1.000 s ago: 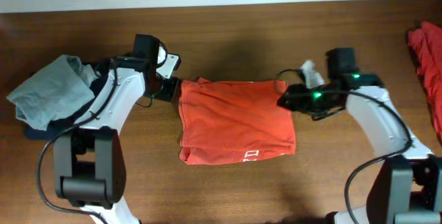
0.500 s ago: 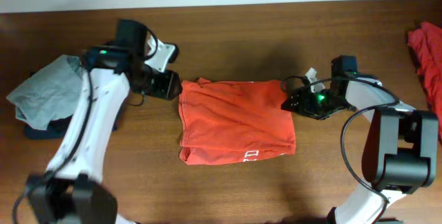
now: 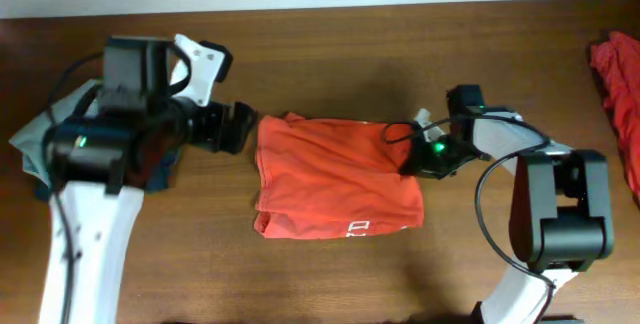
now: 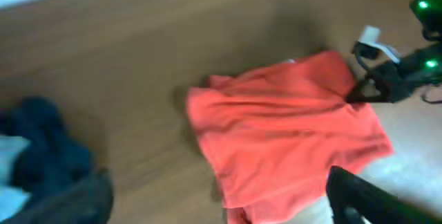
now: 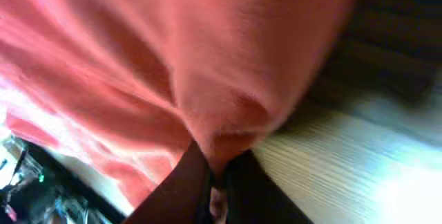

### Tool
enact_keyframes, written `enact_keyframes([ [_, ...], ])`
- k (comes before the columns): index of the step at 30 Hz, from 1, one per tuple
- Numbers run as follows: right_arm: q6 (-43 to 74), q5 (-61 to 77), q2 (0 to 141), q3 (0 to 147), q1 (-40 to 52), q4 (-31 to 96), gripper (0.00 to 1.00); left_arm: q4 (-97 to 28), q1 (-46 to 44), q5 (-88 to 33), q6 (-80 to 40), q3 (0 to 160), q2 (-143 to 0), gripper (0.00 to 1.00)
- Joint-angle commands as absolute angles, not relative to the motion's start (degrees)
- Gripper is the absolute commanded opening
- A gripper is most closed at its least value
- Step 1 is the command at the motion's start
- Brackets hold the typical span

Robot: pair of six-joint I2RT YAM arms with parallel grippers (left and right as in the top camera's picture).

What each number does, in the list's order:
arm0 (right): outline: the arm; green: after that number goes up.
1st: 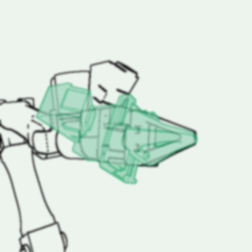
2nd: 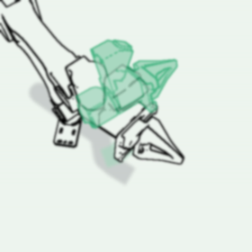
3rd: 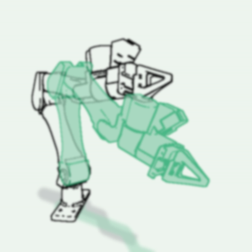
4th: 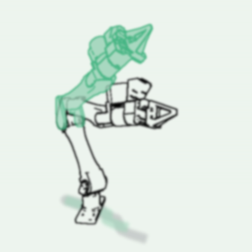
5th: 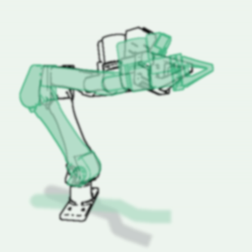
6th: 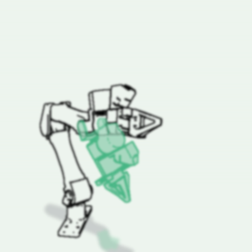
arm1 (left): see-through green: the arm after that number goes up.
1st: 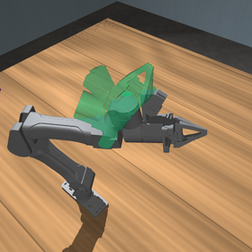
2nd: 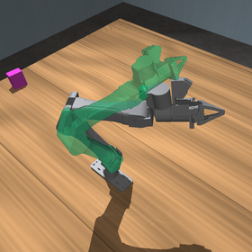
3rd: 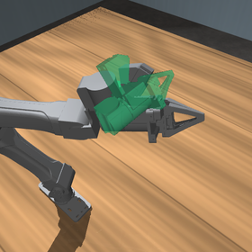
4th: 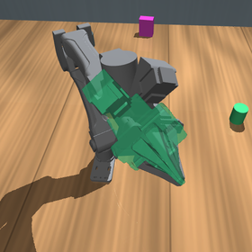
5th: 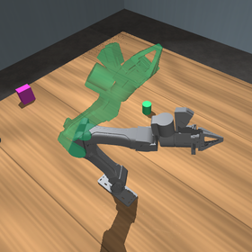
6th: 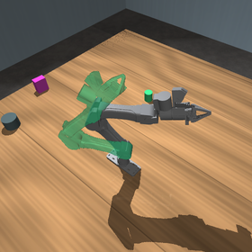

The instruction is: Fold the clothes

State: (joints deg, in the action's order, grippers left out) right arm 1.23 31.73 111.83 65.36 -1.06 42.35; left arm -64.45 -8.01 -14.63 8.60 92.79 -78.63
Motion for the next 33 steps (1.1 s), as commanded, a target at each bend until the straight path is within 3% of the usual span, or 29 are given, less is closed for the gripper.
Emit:
enact_keyframes([
  [1,6.6,16.7,104.8,68.1,-4.6,46.5,0.04,-63.9,-8.1,-10.4,8.7,93.9,-74.8,0.99],
  [4,8.0,4.5,99.2,73.3,-6.7,52.8,0.04,-63.7,-8.1,-10.4,8.7,93.9,-74.7,0.99],
  [8,8.3,6.2,96.0,80.0,-5.1,57.7,0.04,-63.7,-8.1,-10.4,8.7,93.9,-74.7,0.99],
  [24,20.1,5.5,102.1,80.6,23.1,55.0,0.06,-63.7,-8.1,-10.4,8.7,93.9,-74.7,0.99],
  [33,20.4,0.5,102.5,81.9,25.6,56.5,0.04,-63.7,-8.1,-10.4,8.7,93.9,-74.7,0.99],
])
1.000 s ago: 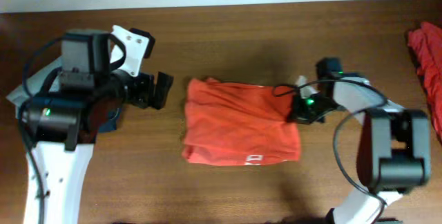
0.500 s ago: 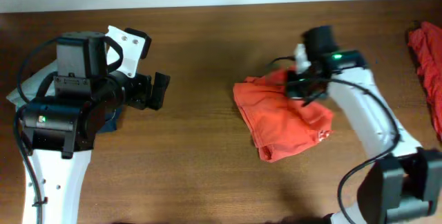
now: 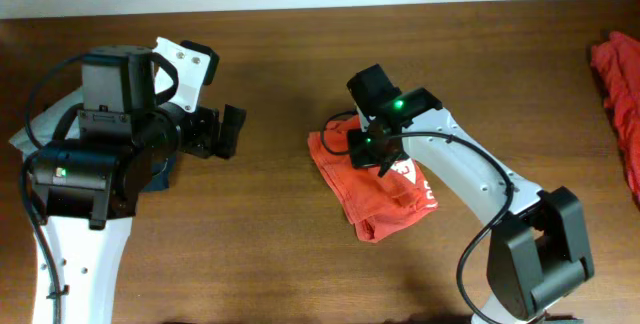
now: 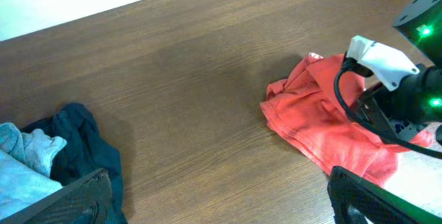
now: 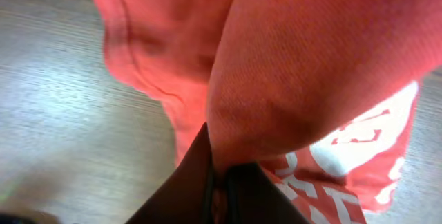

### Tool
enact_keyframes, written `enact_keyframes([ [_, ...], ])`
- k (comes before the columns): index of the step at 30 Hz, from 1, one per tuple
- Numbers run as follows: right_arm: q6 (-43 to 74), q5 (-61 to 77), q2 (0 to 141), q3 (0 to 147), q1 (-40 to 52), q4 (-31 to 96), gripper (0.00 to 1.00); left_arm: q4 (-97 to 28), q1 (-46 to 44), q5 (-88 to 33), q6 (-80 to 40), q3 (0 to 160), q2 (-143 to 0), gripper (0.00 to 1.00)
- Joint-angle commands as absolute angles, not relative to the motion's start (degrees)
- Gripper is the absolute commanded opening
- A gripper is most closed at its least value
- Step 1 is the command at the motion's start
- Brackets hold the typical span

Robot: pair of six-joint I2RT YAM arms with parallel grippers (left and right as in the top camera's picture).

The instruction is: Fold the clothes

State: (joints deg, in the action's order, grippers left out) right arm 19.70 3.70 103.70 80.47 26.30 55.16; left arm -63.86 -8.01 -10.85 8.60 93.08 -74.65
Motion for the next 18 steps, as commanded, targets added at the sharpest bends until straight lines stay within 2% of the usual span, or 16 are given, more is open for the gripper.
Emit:
enact_keyframes([
  [1,20.3,0.7,101.9,83.2,25.4,57.9,0.04,-63.7,-8.1,-10.4,8.7,93.9,-74.7,0.99],
  [4,20.2,4.5,101.1,88.5,25.6,62.8,0.04,-63.7,-8.1,-10.4,8.7,93.9,-74.7,0.99],
  [8,20.3,13.6,101.2,89.9,26.5,63.3,0.05,-63.7,-8.1,-10.5,8.7,93.9,-74.7,0.99],
  [14,20.8,14.4,105.6,88.5,29.6,61.6,0.14,-63.7,-8.1,-10.4,8.7,93.9,-74.7,0.99],
  [18,21.9,14.8,111.1,88.5,31.6,61.0,0.13,-63.8,-8.1,-10.4,8.7,93.9,-74.7,0.99],
])
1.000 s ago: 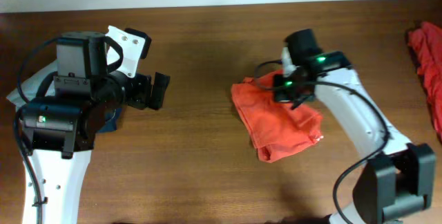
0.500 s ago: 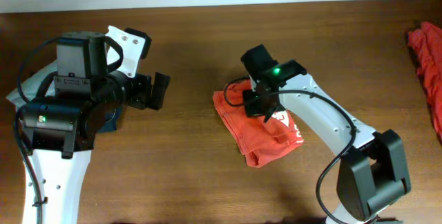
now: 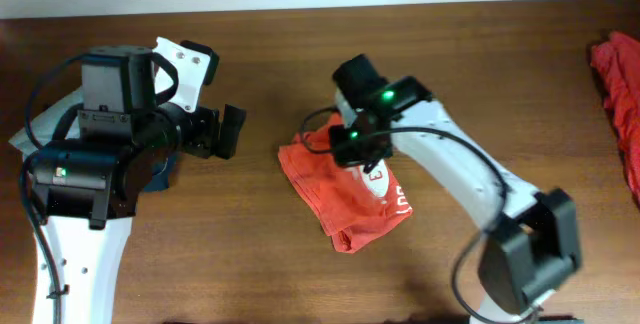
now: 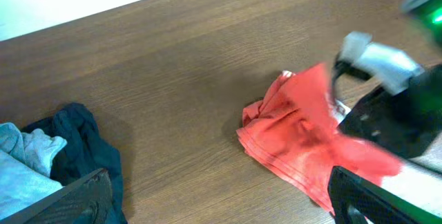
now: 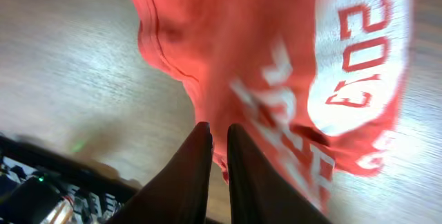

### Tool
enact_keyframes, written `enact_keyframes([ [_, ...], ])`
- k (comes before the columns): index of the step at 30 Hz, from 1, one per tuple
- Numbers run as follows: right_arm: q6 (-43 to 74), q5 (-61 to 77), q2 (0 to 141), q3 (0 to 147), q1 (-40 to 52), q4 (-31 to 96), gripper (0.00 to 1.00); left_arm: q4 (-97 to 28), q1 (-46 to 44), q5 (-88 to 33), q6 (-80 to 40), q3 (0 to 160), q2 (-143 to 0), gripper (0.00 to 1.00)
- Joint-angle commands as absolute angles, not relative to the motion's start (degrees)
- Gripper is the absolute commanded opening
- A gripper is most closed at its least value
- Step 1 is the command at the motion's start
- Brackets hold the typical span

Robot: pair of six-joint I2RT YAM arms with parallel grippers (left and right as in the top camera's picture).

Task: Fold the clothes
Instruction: 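Fold the shirt's right side over leftward with the right gripper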

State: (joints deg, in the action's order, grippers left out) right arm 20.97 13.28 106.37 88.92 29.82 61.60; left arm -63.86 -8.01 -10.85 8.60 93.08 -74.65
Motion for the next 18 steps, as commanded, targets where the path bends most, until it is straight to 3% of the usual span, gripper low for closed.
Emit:
enact_keyframes([
  [1,21.9,15.1,112.2,88.5,32.1,60.6,0.10,-63.7,-8.1,-10.4,8.7,93.9,-74.7,0.99],
  [5,21.3,16.5,114.4,88.5,34.2,59.1,0.05,-63.7,-8.1,-10.4,8.7,93.9,-74.7,0.99],
  [13,21.3,16.1,112.8,88.8,34.0,59.3,0.09,-63.7,-8.1,-10.4,8.7,93.9,-74.7,0.99],
  [16,20.1,17.3,111.5,88.8,31.8,58.7,0.17,-63.8,-8.1,-10.4,8.7,93.9,-74.7,0.99],
  [18,16.1,21.1,111.5,88.8,31.5,57.5,0.36,-63.7,-8.1,-10.4,8.7,93.9,-74.7,0.99],
])
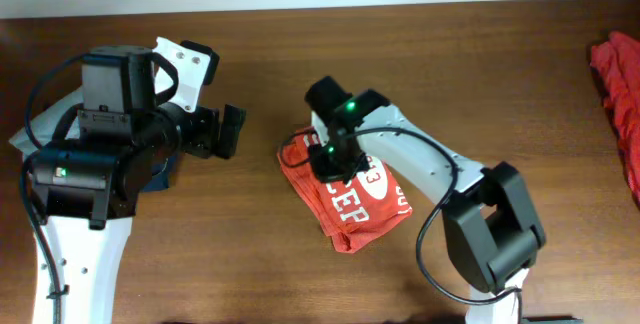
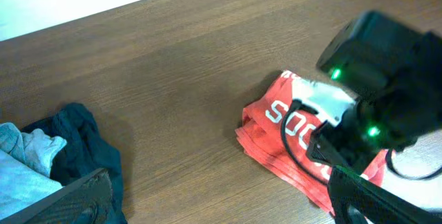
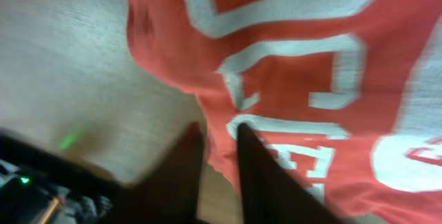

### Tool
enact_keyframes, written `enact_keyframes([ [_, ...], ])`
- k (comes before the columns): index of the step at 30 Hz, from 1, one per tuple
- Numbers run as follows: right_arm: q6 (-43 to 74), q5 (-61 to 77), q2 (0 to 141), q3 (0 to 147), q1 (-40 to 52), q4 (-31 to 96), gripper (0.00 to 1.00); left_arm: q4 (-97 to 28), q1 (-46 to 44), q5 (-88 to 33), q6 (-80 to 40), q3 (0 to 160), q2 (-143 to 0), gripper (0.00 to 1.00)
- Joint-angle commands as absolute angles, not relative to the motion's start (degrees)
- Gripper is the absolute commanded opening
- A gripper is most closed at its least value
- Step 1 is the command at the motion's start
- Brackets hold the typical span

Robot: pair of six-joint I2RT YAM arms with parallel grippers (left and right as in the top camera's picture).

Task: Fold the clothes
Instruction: 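Fold the shirt's right side over leftward with the right gripper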

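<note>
The red shirt (image 1: pixel 350 196) lies folded in a compact bundle at the table's middle, its white lettering face up; the left wrist view shows it too (image 2: pixel 290 124). My right gripper (image 1: pixel 330 162) hovers low over the bundle's left end. Its dark fingers (image 3: pixel 185 172) stand a little apart, open, with the shirt's edge (image 3: pixel 290 92) and bare wood between them. My left gripper (image 1: pixel 228 130) hangs open and empty to the left of the shirt, its fingers (image 2: pixel 362 196) wide apart.
A heap of blue and grey clothes (image 2: pixel 41 151) lies at the left under my left arm (image 1: pixel 95 164). Another red garment (image 1: pixel 620 84) sits at the far right edge. The brown table (image 1: pixel 480 54) ends at a white strip along the back.
The shirt's top layer now lies flat with the full lettering showing. My right gripper has shifted slightly left over the bundle's end and its fingers have parted. The left arm is unchanged.
The shirt first lay spread wide, my right gripper shut on its right edge. Then that edge was over to the left, the shirt doubled into a bundle. Then the bundle sat further left, fingers nearly closed. Now it lies folded and released.
</note>
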State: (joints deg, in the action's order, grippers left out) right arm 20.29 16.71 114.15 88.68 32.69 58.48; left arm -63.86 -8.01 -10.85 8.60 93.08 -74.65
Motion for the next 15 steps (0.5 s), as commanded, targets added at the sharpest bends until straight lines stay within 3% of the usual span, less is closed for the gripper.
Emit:
enact_keyframes([
  [1,14.5,21.7,111.5,88.8,31.6,56.7,0.42,-63.7,-8.1,-10.4,8.7,93.9,-74.7,0.99],
  [5,12.4,11.5,111.7,88.8,34.3,52.5,0.57,-63.7,-8.1,-10.5,8.7,93.9,-74.7,0.99],
  [15,14.4,-2.2,115.7,88.8,38.4,47.1,0.58,-63.8,-8.1,-10.4,8.7,93.9,-74.7,0.99],
])
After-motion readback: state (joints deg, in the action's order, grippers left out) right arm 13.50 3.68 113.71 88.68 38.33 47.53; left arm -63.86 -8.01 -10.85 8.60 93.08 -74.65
